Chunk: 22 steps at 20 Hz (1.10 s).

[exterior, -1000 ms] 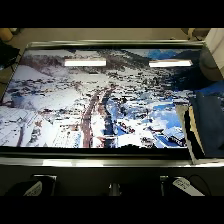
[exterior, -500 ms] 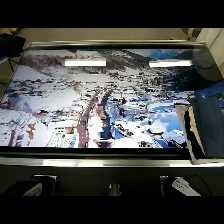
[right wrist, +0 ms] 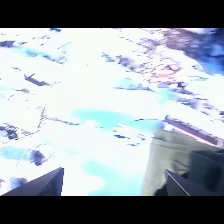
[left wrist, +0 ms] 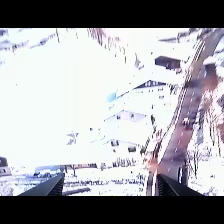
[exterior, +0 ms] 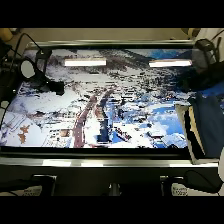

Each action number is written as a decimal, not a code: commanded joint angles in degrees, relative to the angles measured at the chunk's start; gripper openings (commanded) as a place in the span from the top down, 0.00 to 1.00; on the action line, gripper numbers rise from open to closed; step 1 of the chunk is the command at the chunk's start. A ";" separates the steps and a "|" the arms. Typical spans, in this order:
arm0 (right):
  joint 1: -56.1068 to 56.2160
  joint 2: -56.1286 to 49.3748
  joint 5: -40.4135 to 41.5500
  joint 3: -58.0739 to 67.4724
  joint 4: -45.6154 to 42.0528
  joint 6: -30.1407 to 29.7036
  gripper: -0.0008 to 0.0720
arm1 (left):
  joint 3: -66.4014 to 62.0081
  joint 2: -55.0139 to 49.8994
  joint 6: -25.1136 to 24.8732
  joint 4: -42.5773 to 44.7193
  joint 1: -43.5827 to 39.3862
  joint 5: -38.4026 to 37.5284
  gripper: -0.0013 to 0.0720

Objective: Fold the shirts.

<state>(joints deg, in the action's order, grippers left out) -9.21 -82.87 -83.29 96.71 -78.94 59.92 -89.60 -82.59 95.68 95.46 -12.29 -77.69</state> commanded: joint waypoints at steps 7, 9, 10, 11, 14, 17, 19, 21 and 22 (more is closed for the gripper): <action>5.79 -5.99 -7.87 0.31 0.42 3.74 0.04 | 4.63 0.04 5.29 0.52 -0.55 -2.21 0.00; 5.79 -5.99 -7.85 0.31 0.28 3.74 0.04 | 4.63 0.04 5.29 0.52 -0.55 -2.21 0.00; 5.79 -5.99 -7.85 0.31 0.31 3.72 0.04 | 4.63 0.04 5.29 0.52 -0.55 -2.21 0.00; 5.79 -5.99 -7.85 0.31 0.31 3.72 0.04 | 4.63 0.04 5.29 0.52 -0.55 -2.21 0.00; 5.79 -5.99 -7.85 0.31 0.31 3.74 0.04 | 4.63 0.04 5.29 0.52 -0.55 -2.21 0.00; 5.79 -5.99 -7.85 0.31 0.31 3.74 0.04 | 4.63 0.04 5.29 0.52 -0.55 -2.21 0.00; 5.79 -5.99 -7.85 0.31 0.31 3.74 0.04 | 4.63 0.04 5.31 0.52 -0.55 -2.21 0.00; 5.79 -5.99 -7.85 0.31 0.31 3.72 0.04 | 4.63 0.04 5.31 0.52 -0.55 -2.21 0.00; 5.79 -5.99 -7.85 0.31 0.31 3.74 0.04 | 4.63 0.04 5.29 0.52 -0.55 -2.21 0.00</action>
